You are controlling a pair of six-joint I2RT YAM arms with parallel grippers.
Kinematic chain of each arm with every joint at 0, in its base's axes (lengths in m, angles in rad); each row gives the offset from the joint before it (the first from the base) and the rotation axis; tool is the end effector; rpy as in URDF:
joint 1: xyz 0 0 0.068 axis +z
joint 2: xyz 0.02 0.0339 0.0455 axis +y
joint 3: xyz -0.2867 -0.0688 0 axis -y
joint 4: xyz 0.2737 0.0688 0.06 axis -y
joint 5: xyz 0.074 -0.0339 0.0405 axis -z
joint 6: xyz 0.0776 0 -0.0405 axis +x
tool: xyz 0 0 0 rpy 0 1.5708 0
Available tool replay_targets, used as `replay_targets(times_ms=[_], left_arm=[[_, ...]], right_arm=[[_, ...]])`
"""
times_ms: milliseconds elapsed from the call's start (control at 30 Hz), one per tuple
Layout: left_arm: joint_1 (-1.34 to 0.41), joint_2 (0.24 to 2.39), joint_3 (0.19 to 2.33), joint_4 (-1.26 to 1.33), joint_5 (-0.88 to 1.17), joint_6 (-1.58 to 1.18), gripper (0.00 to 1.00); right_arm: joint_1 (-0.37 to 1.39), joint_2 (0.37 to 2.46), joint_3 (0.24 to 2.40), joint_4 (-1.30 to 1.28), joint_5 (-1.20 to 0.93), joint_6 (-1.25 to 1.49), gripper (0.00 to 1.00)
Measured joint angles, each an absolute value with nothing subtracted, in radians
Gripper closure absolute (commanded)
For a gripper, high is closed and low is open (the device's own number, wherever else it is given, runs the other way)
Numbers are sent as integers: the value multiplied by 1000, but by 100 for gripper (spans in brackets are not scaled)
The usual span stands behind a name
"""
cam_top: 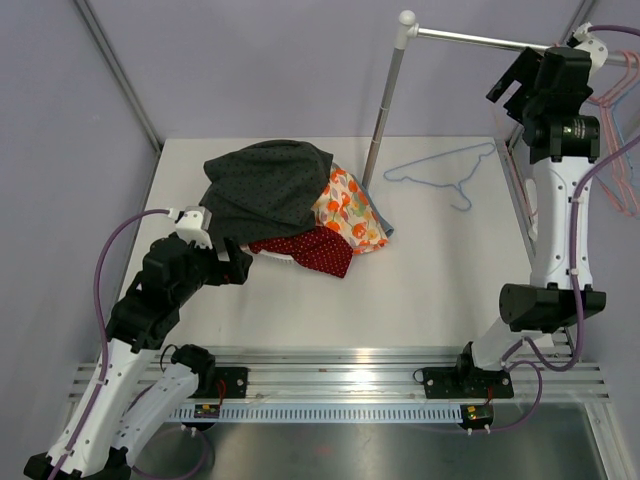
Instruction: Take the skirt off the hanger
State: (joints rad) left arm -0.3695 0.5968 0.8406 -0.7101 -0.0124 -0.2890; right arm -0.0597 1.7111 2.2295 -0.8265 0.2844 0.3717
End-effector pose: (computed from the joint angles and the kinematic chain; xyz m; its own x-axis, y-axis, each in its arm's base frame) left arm 0.1583 -0.0603 0.3308 -0.5018 -0.1112 -0.8578 0.2168 0.9439 -0.2492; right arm 0.4076 -0.0462 0.5401 -0.1643 0.3591 -0.9187 0.4120 0.8713 0.2668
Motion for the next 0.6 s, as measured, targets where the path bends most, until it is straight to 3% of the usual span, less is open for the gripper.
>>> replay_targets(times_ms=[600], left_arm=[[-369, 597, 841, -710, -11, -289, 1]], right_arm=[[-60, 1016, 1874, -947, 198, 409, 1]])
